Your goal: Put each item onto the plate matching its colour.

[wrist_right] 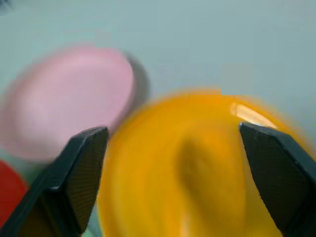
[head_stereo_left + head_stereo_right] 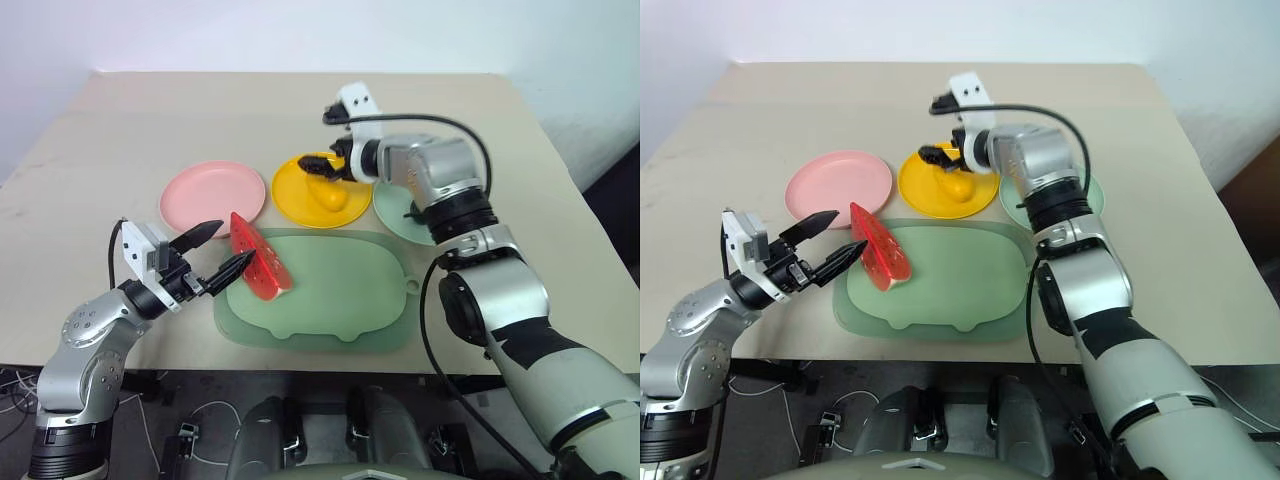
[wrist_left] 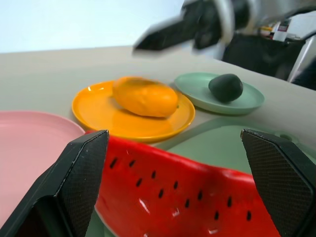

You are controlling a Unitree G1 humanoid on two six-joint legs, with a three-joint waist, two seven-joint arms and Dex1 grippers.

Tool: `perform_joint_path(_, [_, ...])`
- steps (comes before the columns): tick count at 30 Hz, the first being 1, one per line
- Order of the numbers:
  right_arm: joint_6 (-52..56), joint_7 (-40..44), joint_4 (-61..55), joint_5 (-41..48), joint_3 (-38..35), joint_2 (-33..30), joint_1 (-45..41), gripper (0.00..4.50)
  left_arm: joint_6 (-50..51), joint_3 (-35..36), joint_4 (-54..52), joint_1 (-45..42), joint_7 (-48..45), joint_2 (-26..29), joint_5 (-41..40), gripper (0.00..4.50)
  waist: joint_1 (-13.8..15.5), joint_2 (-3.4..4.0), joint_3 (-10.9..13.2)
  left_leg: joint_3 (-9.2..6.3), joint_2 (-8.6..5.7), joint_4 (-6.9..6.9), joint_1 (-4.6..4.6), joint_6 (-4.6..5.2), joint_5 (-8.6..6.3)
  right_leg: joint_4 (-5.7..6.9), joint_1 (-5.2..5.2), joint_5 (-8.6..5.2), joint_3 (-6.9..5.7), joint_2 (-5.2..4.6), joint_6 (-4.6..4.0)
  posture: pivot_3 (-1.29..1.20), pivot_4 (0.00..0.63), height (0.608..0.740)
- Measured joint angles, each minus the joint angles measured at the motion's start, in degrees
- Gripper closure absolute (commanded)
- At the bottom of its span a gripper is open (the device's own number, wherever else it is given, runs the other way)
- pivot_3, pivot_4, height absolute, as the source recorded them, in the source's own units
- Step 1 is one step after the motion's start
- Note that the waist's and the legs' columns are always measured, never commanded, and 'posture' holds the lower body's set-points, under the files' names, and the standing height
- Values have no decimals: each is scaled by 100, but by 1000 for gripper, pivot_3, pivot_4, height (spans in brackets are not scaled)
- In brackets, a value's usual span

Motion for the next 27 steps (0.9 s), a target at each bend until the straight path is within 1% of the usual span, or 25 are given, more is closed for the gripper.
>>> perform_joint_path(1, [107, 51, -330, 73, -9, -52, 146, 35, 8, 3, -3, -2, 8, 1, -12, 0, -3, 1, 0, 0, 0, 0, 2, 0, 0, 1, 1, 0, 0, 0, 0, 0, 150, 696])
perform_joint_path(3, [444, 161, -1296, 264, -7, -227, 720, 35, 115, -8, -94, -21, 57, -6, -92, 0, 1, 0, 0, -1, 0, 1, 4, 0, 0, 3, 3, 0, 0, -1, 0, 0, 150, 696])
perform_joint_path(6, [828, 268, -2090, 497, -10, -480, 1264, 35, 279, -3, -275, -55, 285, -131, -257, 0, 2, 1, 0, 0, -1, 5, 3, 0, 0, 4, 3, 0, 0, -3, 0, 0, 150, 696])
perform_joint_path(9, [1063, 612, -3208, 960, -160, -949, 1847, 35, 530, -5, -647, -65, 568, -187, -476, 0, 17, 0, 0, -2, -2, 5, 3, 3, 2, 1, 6, 0, 0, -2, 0, 0, 150, 696])
perform_joint_path(12, [1082, 937, -3964, 1305, -294, -1375, 2292, 35, 696, -5, -950, 50, 773, -186, -558, 0, 3, 0, 0, -3, -1, 5, 17, 0, 0, 1, 19, 0, -1, 0, 0, 0, 150, 696])
perform_joint_path(14, [1015, 1066, -4322, 1485, -410, -1546, 2633, 35, 745, -4, -1076, 176, 898, -185, -562, 0, 1, 0, 0, -5, 0, 5, 22, 0, 0, -1, 26, 0, -1, 1, 0, 0, 150, 696])
perform_joint_path(17, [882, 1187, -4725, 1745, -553, -1602, 3150, 35, 831, -13, -1212, 305, 1148, -189, -522, 0, 21, -1, 1, -12, 0, 5, 25, -1, 0, -9, 36, 0, -6, 1, 0, 0, 150, 696])
perform_joint_path(21, [675, 1276, -5049, 1812, -546, -1848, 3735, 35, 1030, -143, -1530, 323, 1690, -326, -456, 0, 92, -3, 0, -14, -4, 7, 24, 0, -1, -27, 47, 0, -7, -4, 0, 0, 150, 696])
perform_joint_path(27, [537, 1218, -5058, 1832, -428, -1935, 3841, 35, 1608, -399, -1816, 171, 2498, -472, -471, 0, 171, -3, 0, -17, -3, 13, 30, 0, -1, -23, 52, 0, -8, -2, -1, 0, 150, 696])
